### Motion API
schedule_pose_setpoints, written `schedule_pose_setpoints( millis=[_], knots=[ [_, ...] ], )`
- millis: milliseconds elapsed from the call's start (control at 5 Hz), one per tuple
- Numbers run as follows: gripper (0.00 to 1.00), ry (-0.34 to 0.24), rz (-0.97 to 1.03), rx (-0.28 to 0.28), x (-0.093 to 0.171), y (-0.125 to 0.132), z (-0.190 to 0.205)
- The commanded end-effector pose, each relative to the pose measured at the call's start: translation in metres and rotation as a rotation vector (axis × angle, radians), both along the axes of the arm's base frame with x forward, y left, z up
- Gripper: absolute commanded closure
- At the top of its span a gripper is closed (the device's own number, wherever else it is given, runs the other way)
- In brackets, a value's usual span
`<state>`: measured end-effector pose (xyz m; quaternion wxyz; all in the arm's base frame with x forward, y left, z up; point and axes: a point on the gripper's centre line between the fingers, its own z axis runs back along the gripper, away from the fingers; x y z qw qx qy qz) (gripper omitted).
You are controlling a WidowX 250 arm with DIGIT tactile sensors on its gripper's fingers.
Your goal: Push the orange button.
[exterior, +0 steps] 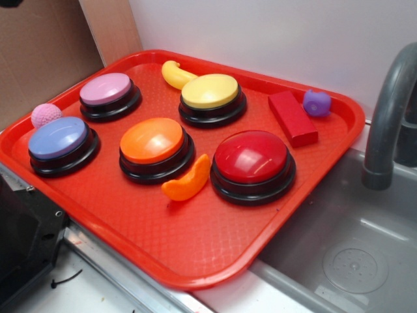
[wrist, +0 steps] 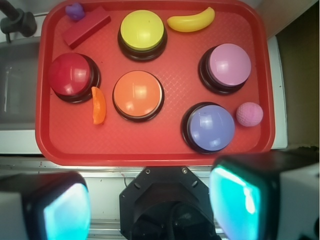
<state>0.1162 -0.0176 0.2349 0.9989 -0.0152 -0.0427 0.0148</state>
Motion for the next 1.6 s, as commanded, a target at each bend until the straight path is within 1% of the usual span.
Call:
schedule_pose_setpoints(
  millis=[0,200,400,600,800,1000,1200,1400],
  knots=[
    [0.00,0.000,0.000,0.000,0.000,0.000,0.000],
    [0.00,0.064,0.024,0.047,0.048,0.005,-0.045],
    [0.00,0.002,-0.024,0.092,0.081,0.001,-0.074],
    [0.00,-0.034,-0.071,0.027,0.094,-0.001,-0.110],
    [0.00,-0.021,-0.077,0.026,0.097,-0.002,-0.137],
    [0.00,-0.015,-0.109,0.021,0.101,-0.009,-0.155],
    [0.00,0.011,-0.146,0.046,0.101,-0.015,-0.168],
    [0.00,0.026,-0.169,0.050,0.101,-0.016,-0.180]
  ],
)
